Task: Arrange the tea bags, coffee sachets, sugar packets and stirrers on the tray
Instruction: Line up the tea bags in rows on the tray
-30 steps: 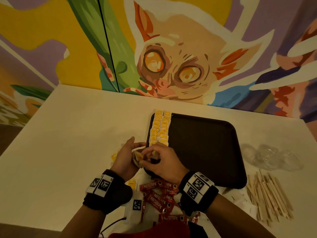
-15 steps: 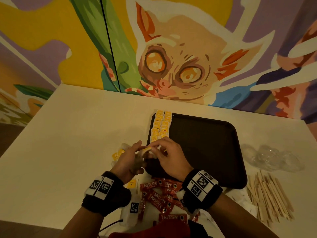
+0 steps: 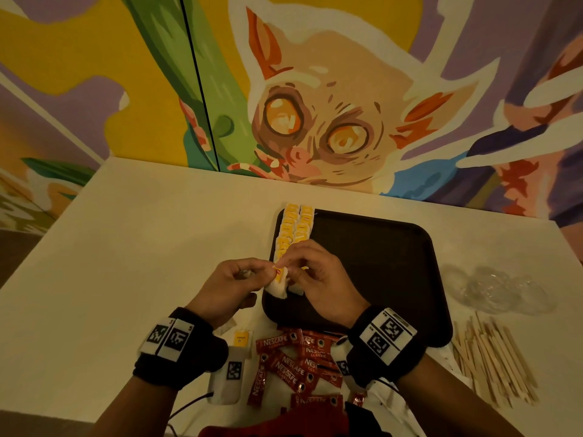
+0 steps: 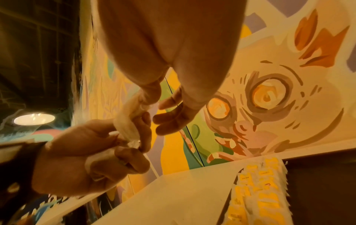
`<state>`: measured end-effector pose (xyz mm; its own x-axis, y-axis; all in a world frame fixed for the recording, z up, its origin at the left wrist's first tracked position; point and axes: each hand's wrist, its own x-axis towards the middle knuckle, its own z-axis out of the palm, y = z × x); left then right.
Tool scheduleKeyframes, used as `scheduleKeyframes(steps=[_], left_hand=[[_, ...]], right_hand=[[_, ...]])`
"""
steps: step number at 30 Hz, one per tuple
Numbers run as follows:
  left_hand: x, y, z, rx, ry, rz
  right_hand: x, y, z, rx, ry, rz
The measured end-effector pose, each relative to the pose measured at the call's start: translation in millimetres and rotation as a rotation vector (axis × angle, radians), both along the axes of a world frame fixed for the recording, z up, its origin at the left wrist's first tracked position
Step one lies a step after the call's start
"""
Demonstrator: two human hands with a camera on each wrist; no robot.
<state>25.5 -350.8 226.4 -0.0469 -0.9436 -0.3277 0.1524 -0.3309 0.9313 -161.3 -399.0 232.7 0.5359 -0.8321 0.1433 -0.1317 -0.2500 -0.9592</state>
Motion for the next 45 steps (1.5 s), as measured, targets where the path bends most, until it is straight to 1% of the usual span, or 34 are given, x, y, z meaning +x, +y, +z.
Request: scheduleKeyframes(steps=[3, 6, 8, 10, 12, 16, 21, 24, 27, 31, 34, 37, 40, 43, 45], left_hand=[[0, -1, 2, -0.057, -0.042, 0.077], [-2, -1, 7, -0.160, -0.170, 0.107], [-3, -1, 12, -0.249, -0.252, 0.107], [-3, -1, 15, -0.330, -0.294, 0.107], [-3, -1, 16, -0.374, -0.330, 0.104], [-3, -3, 15, -0.386, -0.398, 0.107], [-6, -3, 18, -0.383, -0.449, 0.083], [-4, -3, 17, -0.371, -0.498, 0.021], [-3, -4, 13, -0.380, -0.571, -0.072], [-6, -2, 16, -0.377, -0.564, -0.116], [-8, -1, 20, -0.410, -0.540, -0.129], [-9, -2, 22, -0.492, -0.528, -0.088], [-8, -3, 23, -0.546, -0.507, 0.023], [-10, -4, 27, -0.591, -0.489, 0.135], [-12, -3, 26, -0.591, -0.508, 0.195]], right_hand=[[-1, 1, 6, 0.180, -0.098, 0.020], [-1, 0, 11, 0.380, -0.172, 0.037], [-2, 0, 14, 0.446, -0.174, 0.044], [-4, -2, 15, 0.420, -0.137, 0.048], [-6, -4, 14, 0.362, -0.115, 0.043], [-8, -8, 9, 0.244, -0.069, -0.014], [-9, -8, 7, 0.249, -0.073, -0.032], [-11, -7, 8, 0.254, -0.068, -0.062], [-12, -8, 11, 0.194, -0.012, -0.072], [-14, -11, 19, 0.109, 0.054, -0.051], [-13, -14, 21, 0.091, 0.056, -0.055], [-10, -16, 20, 0.120, 0.003, -0.084], [-6, -15, 17, 0.159, -0.059, -0.097], [-1, -12, 11, 0.176, -0.094, -0.071], [2, -10, 7, 0.181, -0.103, -0.069]])
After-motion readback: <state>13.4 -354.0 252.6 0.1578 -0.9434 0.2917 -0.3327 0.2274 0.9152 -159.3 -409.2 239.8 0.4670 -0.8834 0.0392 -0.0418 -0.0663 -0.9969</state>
